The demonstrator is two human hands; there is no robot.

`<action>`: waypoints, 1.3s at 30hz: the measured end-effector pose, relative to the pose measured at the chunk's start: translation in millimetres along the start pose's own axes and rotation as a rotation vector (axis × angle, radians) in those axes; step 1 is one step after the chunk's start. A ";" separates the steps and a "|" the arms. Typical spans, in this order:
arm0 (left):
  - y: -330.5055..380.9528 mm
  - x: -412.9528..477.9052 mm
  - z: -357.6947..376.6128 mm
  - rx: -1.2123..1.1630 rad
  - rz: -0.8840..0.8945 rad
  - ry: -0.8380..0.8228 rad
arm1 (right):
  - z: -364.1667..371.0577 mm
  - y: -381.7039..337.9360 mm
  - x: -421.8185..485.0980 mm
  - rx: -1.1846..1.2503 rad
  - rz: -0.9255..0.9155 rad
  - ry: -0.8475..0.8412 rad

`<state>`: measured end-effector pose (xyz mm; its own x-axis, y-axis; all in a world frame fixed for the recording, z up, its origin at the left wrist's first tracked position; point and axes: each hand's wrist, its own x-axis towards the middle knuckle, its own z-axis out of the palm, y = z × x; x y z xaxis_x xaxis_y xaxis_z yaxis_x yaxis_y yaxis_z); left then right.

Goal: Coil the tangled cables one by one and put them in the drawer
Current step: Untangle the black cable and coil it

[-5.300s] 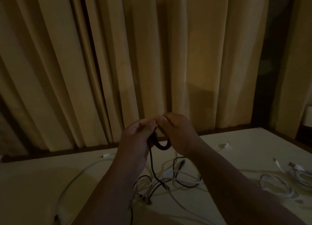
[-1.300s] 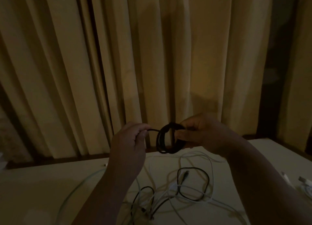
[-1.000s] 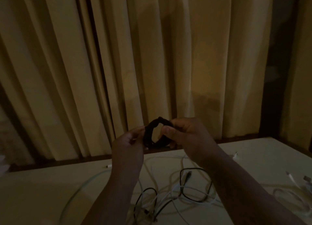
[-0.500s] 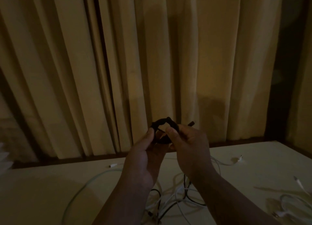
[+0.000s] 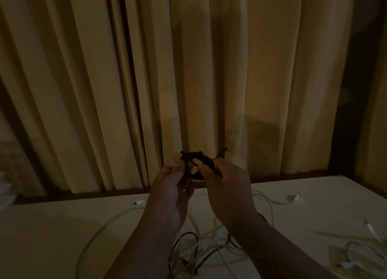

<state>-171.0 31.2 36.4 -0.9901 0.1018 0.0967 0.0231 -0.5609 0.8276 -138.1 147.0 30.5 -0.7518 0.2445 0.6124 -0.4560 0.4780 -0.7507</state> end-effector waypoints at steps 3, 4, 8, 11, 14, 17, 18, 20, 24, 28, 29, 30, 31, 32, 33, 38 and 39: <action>0.4 -0.2 -2.0 0.042 -0.009 -0.041 | -0.5 2.1 0.6 -0.063 -0.035 0.002; 0.4 -0.2 -2.7 0.047 -0.014 -0.054 | -1.5 2.1 1.4 -0.063 -0.034 0.010; 2.0 -1.3 -1.4 0.066 -0.054 -0.126 | -6.7 6.3 8.2 0.022 0.037 0.015; 1.9 -1.2 -1.6 0.017 -0.103 -0.168 | -9.6 12.1 16.1 0.043 0.092 0.009; 1.8 -4.5 -0.3 -0.083 -0.176 -0.230 | -11.4 12.6 19.3 0.020 0.117 -0.012; 4.9 -8.1 1.1 -0.155 -0.188 -0.256 | -12.5 12.3 19.4 -0.003 0.104 -0.014; 5.8 -9.1 1.9 -0.124 -0.165 -0.239 | -13.5 11.9 19.2 0.002 0.096 -0.013; 5.4 -10.6 5.3 -0.009 -0.112 -0.181 | -14.7 11.6 19.4 0.007 0.081 -0.013; 1.0 -9.6 6.4 0.187 0.065 -0.072 | -17.4 9.5 19.5 -0.030 0.059 -0.015; 6.2 -7.8 3.0 0.332 0.171 -0.091 | -22.7 5.7 21.7 -0.089 0.026 -0.010; 8.4 -8.0 2.2 0.365 0.172 -0.109 | -24.4 6.0 23.2 -0.093 0.025 -0.012; 10.2 -7.9 0.9 0.394 0.167 -0.134 | -26.0 7.5 25.1 -0.076 0.037 -0.018; 12.2 -7.4 -0.7 0.414 0.157 -0.163 | -27.7 9.0 27.0 -0.042 0.063 -0.030; 14.2 -6.4 -3.1 0.433 0.151 -0.188 | -29.6 10.4 28.6 -0.001 0.093 -0.046; 15.9 -5.2 -5.7 0.457 0.155 -0.211 | -31.7 11.1 29.9 0.041 0.119 -0.059; 18.4 -4.2 -11.8 0.335 0.085 -0.323 | -32.8 8.2 29.9 0.333 0.222 -0.101; 17.7 -4.5 -11.7 0.230 0.023 -0.343 | -31.7 7.7 30.0 0.412 0.257 -0.115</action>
<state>-167.8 11.2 44.2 -0.8865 0.3807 0.2632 0.1141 -0.3715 0.9214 -149.1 184.7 50.9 -0.9019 0.2047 0.3805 -0.3816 0.0353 -0.9236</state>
